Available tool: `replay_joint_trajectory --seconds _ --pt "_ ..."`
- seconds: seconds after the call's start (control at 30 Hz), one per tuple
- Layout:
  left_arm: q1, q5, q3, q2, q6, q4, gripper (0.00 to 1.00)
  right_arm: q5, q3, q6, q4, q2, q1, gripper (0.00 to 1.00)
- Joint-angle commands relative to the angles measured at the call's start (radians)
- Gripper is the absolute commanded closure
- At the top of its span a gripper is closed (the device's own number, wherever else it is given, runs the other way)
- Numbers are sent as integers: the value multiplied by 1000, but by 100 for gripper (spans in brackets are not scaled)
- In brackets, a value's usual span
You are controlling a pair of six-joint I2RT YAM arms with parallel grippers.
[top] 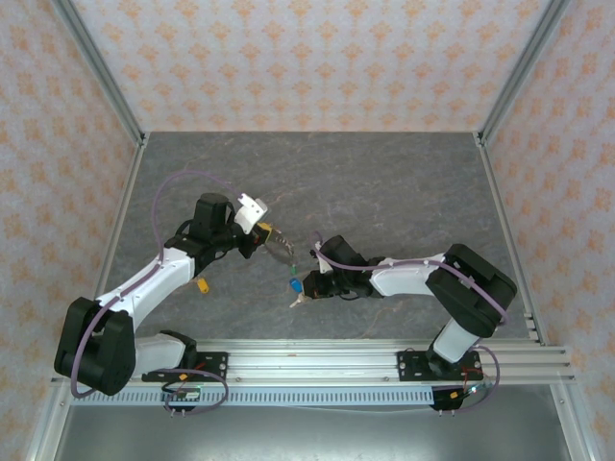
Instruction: Put the keys on the keyring
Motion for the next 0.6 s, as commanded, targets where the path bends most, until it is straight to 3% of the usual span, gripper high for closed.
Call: replay_joint_trajectory --seconds 0.0,0.57 --pt "7 29 31 1 11 -4 100 10 -6 -4 15 -14 2 93" --pt "7 34 35 7 14 -11 100 -9 6 3 10 11 2 89"
